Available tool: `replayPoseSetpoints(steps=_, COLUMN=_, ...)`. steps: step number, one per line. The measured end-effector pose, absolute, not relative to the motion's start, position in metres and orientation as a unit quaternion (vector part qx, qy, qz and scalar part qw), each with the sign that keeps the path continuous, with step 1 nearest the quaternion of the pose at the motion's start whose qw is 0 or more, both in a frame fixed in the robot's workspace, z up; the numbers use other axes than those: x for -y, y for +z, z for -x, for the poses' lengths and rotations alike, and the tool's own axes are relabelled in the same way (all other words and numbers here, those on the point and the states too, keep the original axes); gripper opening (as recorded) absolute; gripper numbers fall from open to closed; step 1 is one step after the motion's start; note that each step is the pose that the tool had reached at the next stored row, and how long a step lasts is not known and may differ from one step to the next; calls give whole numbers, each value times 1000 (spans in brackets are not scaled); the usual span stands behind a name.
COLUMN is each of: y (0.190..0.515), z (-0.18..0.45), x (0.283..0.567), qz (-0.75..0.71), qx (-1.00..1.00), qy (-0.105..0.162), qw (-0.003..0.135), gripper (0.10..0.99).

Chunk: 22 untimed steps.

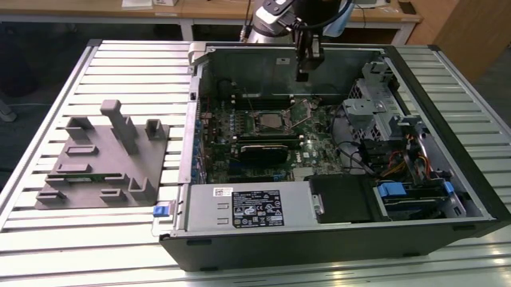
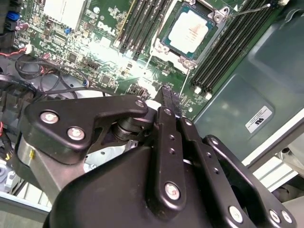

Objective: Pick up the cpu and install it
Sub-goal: 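Close the cpu cover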

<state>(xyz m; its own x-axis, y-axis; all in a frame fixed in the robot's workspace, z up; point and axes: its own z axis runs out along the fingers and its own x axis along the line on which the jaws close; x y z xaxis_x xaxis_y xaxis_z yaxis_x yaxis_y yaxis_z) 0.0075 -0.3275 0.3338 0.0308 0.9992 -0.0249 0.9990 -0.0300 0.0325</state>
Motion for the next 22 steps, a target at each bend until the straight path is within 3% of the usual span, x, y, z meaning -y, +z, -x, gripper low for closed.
replayPoseSetpoints(steps=22, y=349, z=-7, x=326, qz=-718, qx=-696, qy=2, qw=20, gripper=106)
